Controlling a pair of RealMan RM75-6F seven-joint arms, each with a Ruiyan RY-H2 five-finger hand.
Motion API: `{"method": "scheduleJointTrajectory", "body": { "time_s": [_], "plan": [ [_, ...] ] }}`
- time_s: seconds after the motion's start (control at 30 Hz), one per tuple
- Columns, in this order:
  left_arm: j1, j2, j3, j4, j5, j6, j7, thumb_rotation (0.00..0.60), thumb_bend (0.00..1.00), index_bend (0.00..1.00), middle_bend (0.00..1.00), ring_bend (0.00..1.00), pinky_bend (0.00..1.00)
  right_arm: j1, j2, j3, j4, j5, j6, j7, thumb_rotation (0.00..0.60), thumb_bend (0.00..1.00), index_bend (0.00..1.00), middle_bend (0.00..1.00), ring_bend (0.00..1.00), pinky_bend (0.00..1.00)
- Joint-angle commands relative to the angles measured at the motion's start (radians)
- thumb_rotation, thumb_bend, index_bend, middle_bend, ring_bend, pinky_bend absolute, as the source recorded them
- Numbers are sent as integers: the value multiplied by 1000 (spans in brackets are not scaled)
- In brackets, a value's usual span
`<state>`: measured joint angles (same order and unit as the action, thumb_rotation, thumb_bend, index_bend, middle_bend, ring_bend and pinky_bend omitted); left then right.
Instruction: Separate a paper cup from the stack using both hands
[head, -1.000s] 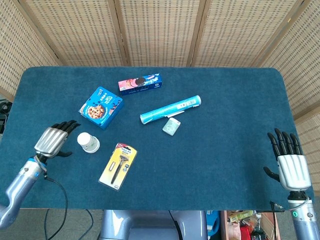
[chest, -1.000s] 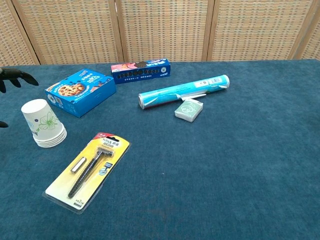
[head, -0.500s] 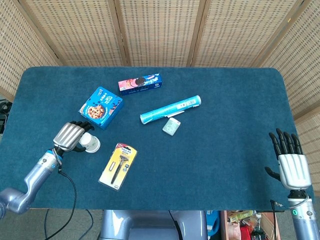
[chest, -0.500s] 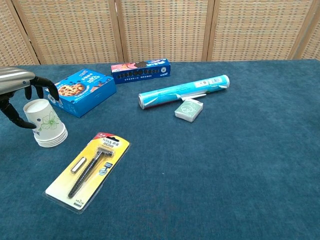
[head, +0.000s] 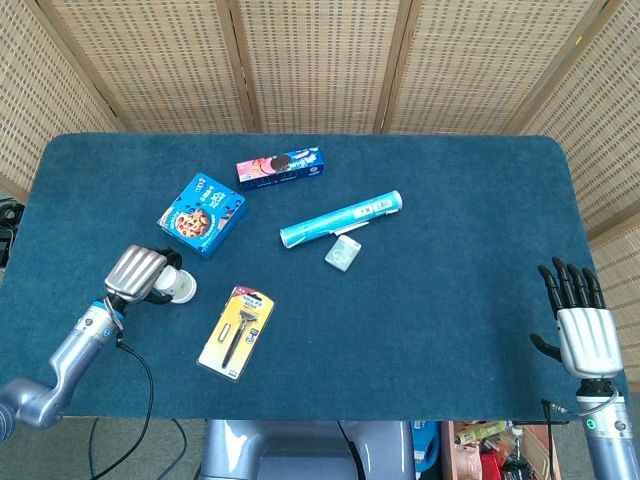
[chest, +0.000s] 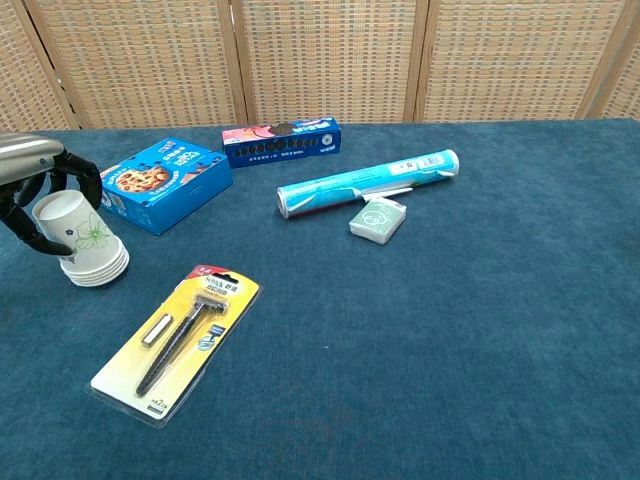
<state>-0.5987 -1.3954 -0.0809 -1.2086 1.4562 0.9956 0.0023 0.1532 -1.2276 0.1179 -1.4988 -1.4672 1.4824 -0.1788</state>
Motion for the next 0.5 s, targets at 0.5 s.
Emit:
{"method": "scheduleJointTrajectory", "body": {
  "time_s": [0.5],
  "plan": [
    [8,61,-141,-112,-87,-72,-1060,600,78,527,464,546,625,31,4,-13,57,-41,-36,33,600,0,0,0,0,0]
  ]
}}
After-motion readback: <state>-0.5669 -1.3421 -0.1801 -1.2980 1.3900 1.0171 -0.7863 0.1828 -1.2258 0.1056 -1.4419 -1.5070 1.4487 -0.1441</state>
